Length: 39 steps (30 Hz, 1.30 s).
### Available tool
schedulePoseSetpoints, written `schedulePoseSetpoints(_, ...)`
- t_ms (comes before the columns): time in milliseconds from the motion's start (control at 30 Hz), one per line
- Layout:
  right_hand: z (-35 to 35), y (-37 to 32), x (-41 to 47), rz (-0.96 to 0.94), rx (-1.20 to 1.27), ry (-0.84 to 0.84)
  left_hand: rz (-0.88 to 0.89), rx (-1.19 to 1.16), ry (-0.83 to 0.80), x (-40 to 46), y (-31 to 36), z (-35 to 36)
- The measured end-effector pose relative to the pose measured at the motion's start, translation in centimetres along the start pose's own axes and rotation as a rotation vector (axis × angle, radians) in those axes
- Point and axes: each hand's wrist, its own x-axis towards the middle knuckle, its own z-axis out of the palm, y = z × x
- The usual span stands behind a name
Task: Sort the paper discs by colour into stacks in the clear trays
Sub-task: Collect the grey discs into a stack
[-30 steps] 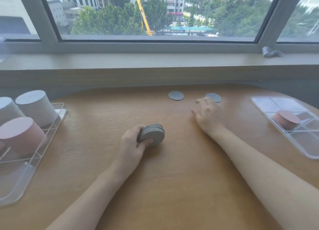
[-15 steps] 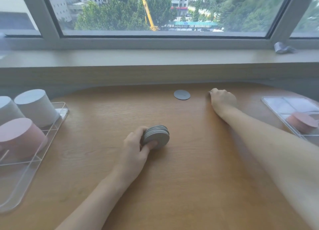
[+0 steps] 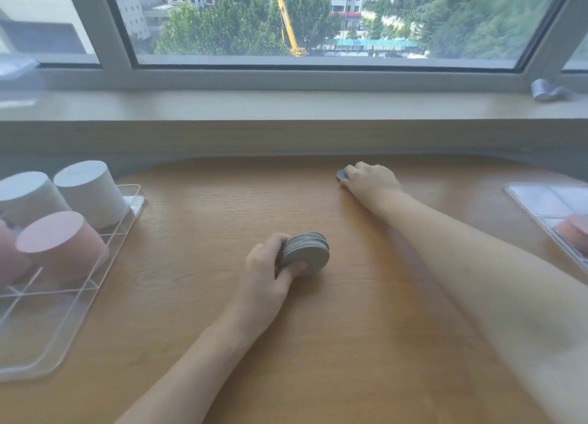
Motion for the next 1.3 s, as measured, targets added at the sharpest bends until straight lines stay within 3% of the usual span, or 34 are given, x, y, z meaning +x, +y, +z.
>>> schedulePoseSetpoints(100, -0.3, -0.7, -2.0, 0.043, 0.138, 0.087, -0.005, -0.007, -0.006, 0.0, -0.1, 0.0)
schedulePoseSetpoints(267, -1.7, -2.4, -9.4, 0.145, 0.750, 0.278, -0.030, -0.046, -0.023, 0.2, -0.6, 0.0)
schedulePoseSetpoints(367, -2.8, -4.8, -13.0, 0.112, 1.171, 0.240, -0.003, -0.058, -0.042, 0.3, -0.5, 0.1)
schedulePoseSetpoints(433, -3.4, -6.5, -14.4, 0.050, 1.327, 0.161, 0.030, -0.035, -0.038, 0.3, -0.4, 0.1)
schedulePoseSetpoints(533, -3.8, -8.3, -16.0, -0.080, 1.304, 0.078, 0.036, 0.059, -0.034, 0.2, -0.4, 0.1)
schedulePoseSetpoints(667, -3.4, -9.8, -17.1, -0.219, 1.052, 0.011, 0.021, 0.176, -0.083, 0.0, -0.7, 0.5)
schedulePoseSetpoints(900, -2.5, -10.1, -17.5, -0.248, 0.813, 0.082, 0.048, 0.250, -0.063, 0.0, -1.1, 0.8)
schedulePoseSetpoints(1167, -2.5, -10.6, -17.0, -0.155, 0.887, 0.121, 0.105, 0.222, -0.061, -0.1, -0.8, 0.4)
schedulePoseSetpoints(1300, -3.3, -11.4, -17.7, -0.144, 1.036, 0.232, 0.109, 0.174, 0.056, -1.0, -0.5, 0.1)
